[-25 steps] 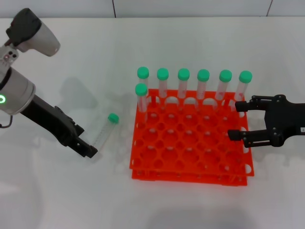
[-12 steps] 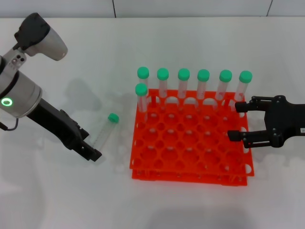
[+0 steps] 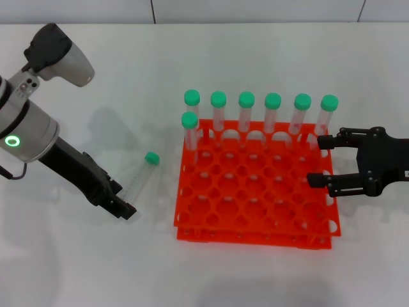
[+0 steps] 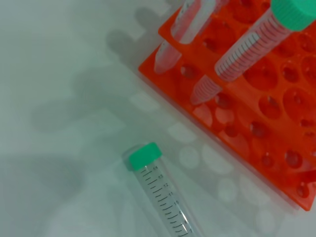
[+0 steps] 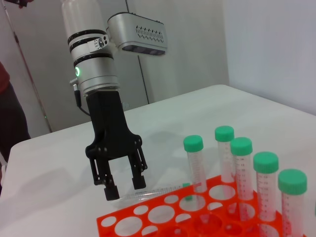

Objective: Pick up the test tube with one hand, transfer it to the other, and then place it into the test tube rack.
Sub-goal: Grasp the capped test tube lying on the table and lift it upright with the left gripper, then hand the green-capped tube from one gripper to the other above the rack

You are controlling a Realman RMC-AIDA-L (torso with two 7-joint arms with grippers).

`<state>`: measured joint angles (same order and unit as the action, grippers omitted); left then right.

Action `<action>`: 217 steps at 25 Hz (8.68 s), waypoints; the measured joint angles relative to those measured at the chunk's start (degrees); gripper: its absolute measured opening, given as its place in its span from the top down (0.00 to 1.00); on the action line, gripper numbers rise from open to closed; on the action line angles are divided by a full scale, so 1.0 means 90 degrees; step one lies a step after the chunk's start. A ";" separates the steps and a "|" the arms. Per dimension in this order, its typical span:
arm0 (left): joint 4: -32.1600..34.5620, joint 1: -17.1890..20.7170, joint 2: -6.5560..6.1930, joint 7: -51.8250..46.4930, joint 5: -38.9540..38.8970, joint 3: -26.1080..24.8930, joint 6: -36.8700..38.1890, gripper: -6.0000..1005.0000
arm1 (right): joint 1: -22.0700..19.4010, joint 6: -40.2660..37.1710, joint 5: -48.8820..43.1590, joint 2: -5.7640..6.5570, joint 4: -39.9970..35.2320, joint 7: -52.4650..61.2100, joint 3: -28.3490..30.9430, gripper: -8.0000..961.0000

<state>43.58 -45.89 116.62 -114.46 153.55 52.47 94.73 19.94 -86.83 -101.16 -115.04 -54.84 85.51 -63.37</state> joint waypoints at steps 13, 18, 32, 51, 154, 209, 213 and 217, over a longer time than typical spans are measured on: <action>-0.0075 0.0004 0.0001 -0.0008 0.0000 0.0017 -0.0095 0.40 | -0.0009 0.0000 0.0000 0.0000 0.0000 0.0000 0.0010 0.15; -0.0100 -0.0003 0.0007 -0.0040 0.0000 0.0022 -0.0144 0.42 | -0.0030 0.0000 0.0000 0.0000 0.0005 -0.0039 0.0010 0.15; -0.0194 0.0001 0.0010 -0.0076 -0.0001 0.0078 -0.0235 0.43 | -0.0038 0.0000 0.0000 0.0000 0.0079 -0.0073 0.0020 0.15; -0.0194 0.0007 0.0010 -0.0102 0.0085 0.0078 -0.0316 0.52 | -0.0038 0.0010 0.0000 0.0000 0.0087 -0.0089 0.0020 0.15; 0.0996 0.1332 0.0147 0.2059 -0.5090 -0.1964 -0.1171 0.81 | -0.0007 0.0165 0.0338 0.0000 0.0165 -0.0301 0.0205 0.15; -0.0974 0.0323 0.0241 0.3358 -0.5718 0.0330 -0.1037 0.81 | 0.0007 0.0185 0.0774 0.0000 -0.0188 -0.0492 0.1245 0.15; -0.0975 0.0323 0.0247 0.3359 -0.5717 0.0333 -0.1038 0.81 | -0.0025 0.0126 0.0872 0.0000 -0.0262 -0.0489 0.1302 0.15; -0.0975 0.0324 0.0247 0.3362 -0.5717 0.0333 -0.1038 0.81 | -0.0032 0.0073 0.1035 0.0000 -0.0330 -0.0479 0.1327 0.15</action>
<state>34.80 -42.97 118.84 -84.20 102.09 55.46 85.38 19.65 -86.18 -91.85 -115.04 -57.81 81.20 -51.43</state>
